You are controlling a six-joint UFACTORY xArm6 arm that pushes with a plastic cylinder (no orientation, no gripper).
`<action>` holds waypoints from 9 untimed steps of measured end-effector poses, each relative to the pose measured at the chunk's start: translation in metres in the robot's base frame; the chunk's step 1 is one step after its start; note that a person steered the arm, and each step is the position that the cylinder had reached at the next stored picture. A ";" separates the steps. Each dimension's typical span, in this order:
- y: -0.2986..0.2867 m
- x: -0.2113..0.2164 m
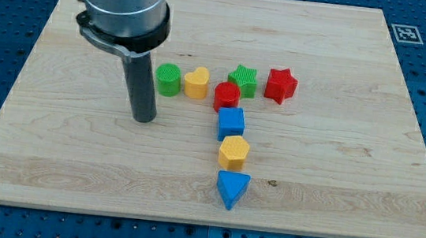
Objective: Move the arm right to the blue cube
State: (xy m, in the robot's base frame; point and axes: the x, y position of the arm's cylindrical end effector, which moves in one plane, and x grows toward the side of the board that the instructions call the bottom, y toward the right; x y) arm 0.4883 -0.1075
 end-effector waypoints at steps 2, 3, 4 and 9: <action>-0.060 -0.046; -0.054 -0.115; 0.000 -0.170; 0.184 -0.213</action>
State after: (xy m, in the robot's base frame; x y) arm 0.2751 0.0763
